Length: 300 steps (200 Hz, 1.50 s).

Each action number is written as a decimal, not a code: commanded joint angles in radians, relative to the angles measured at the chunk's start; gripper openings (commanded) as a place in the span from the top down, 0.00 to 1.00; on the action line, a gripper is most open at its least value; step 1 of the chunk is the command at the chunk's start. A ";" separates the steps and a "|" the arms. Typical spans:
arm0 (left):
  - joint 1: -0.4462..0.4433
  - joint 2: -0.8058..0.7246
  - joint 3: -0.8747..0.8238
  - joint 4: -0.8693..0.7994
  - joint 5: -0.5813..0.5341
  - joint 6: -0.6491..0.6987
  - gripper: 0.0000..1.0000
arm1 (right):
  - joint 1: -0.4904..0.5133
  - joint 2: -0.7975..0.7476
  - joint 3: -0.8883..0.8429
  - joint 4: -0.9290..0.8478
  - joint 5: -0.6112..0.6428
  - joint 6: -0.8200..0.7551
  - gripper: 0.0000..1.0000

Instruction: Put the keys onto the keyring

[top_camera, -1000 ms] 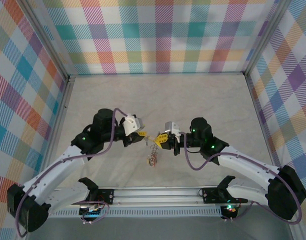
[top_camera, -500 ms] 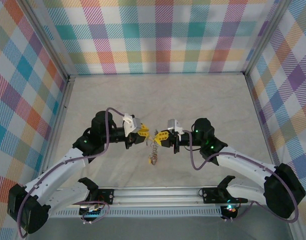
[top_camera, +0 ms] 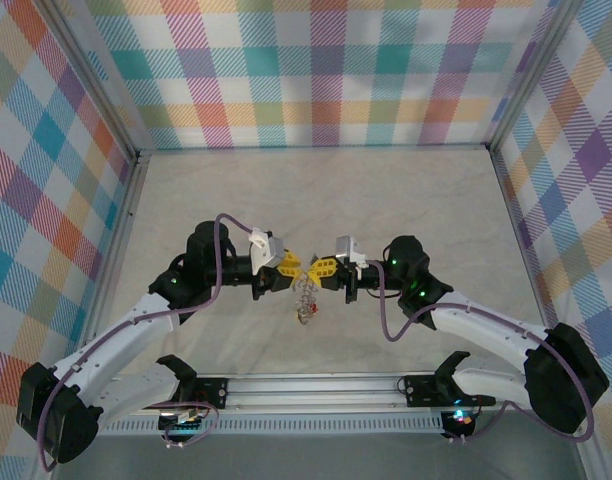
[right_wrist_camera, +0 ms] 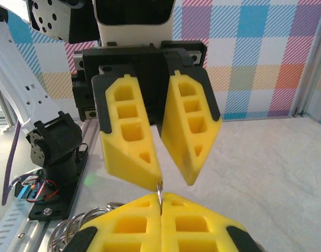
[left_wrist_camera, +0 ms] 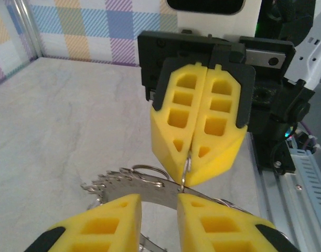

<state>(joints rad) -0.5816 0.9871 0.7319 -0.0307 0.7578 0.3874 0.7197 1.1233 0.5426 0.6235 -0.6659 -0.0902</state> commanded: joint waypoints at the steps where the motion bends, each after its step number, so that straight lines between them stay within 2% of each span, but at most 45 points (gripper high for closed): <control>1: -0.007 -0.003 0.032 -0.031 0.058 0.021 0.74 | 0.004 -0.003 0.008 0.089 -0.019 -0.047 1.00; 64: -0.009 0.028 0.047 -0.017 0.085 0.009 0.73 | 0.018 0.007 0.029 0.044 -0.034 -0.086 1.00; 105: -0.018 0.038 0.046 -0.008 0.066 0.022 0.80 | 0.029 0.000 0.035 0.039 -0.024 -0.095 1.00; 133: -0.027 0.038 0.038 0.000 0.059 0.034 0.90 | 0.034 0.001 0.045 0.016 -0.037 -0.105 1.00; 164: -0.046 0.029 0.027 0.022 0.067 0.046 0.90 | 0.042 0.010 0.049 0.015 -0.046 -0.119 1.00; 202: -0.064 0.029 0.030 0.022 0.060 0.067 0.89 | 0.064 0.004 0.075 -0.102 -0.013 -0.168 1.00; 215: -0.069 0.028 0.029 0.027 0.049 0.069 0.91 | 0.064 0.004 0.075 -0.110 -0.002 -0.171 1.00; 223: -0.071 0.028 0.028 0.031 0.040 0.070 1.00 | 0.064 0.003 0.076 -0.115 0.000 -0.175 1.00; 253: -0.074 0.025 0.036 0.019 0.008 0.074 1.00 | 0.064 -0.002 0.076 -0.157 0.018 -0.200 1.00; 273: -0.074 0.032 0.075 -0.050 -0.001 0.080 1.00 | 0.064 -0.025 0.085 -0.247 0.052 -0.251 0.86; 300: -0.076 0.062 0.163 -0.236 -0.015 0.182 1.00 | 0.063 -0.045 0.136 -0.446 0.061 -0.330 0.77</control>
<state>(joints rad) -0.6388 1.0367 0.7883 -0.1745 0.7311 0.4767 0.7685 1.1030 0.6102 0.3492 -0.6010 -0.3187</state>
